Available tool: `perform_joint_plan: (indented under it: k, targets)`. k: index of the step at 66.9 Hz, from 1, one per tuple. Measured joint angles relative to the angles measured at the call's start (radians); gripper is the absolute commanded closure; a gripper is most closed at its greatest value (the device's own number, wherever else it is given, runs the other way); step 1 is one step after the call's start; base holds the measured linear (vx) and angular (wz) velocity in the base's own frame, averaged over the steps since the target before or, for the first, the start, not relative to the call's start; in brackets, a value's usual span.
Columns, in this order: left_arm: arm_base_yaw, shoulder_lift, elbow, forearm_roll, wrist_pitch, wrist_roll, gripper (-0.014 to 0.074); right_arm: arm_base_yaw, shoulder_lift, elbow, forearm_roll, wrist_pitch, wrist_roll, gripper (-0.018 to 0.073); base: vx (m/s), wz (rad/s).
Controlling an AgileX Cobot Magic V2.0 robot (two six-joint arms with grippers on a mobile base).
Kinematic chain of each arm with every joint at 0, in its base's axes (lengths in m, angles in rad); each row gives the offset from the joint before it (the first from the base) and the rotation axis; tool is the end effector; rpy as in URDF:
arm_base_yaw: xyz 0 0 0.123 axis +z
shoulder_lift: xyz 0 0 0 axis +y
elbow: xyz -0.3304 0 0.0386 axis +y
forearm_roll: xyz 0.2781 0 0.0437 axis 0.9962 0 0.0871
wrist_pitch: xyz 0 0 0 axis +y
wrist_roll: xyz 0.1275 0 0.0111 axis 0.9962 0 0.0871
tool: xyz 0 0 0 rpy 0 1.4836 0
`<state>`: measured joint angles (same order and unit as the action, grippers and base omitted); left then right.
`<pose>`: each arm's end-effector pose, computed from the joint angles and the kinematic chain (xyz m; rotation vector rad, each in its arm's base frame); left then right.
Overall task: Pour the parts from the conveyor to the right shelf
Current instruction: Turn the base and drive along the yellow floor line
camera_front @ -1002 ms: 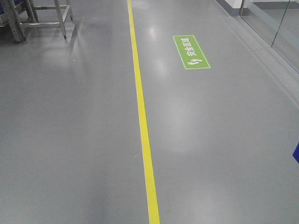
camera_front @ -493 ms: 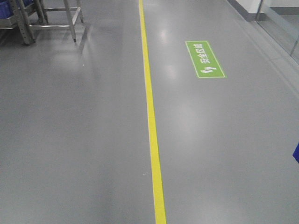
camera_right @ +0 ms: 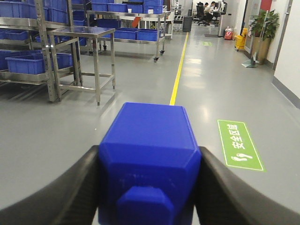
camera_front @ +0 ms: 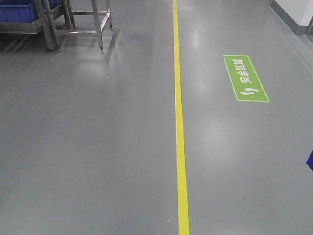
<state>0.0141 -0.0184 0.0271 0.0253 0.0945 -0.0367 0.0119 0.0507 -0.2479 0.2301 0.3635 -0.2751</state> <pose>0.0754 0.0014 0.1947 -0.0222 1.5866 0.0039 0.0632 0.0111 0.2666 -0.1206 1.6365 0.0302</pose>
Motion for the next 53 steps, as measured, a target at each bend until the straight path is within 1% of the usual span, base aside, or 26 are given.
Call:
perform_joint_plan:
  k: [19, 53]
  targets:
    - [0.0, 0.0, 0.0, 0.0, 0.0, 0.0, 0.0603, 0.0, 0.0, 0.0, 0.0, 0.0, 0.0, 0.0568, 0.49, -0.02]
    - [0.0, 0.0, 0.0, 0.0, 0.0, 0.0, 0.0603, 0.0, 0.0, 0.0, 0.0, 0.0, 0.0, 0.0568, 0.57, -0.14]
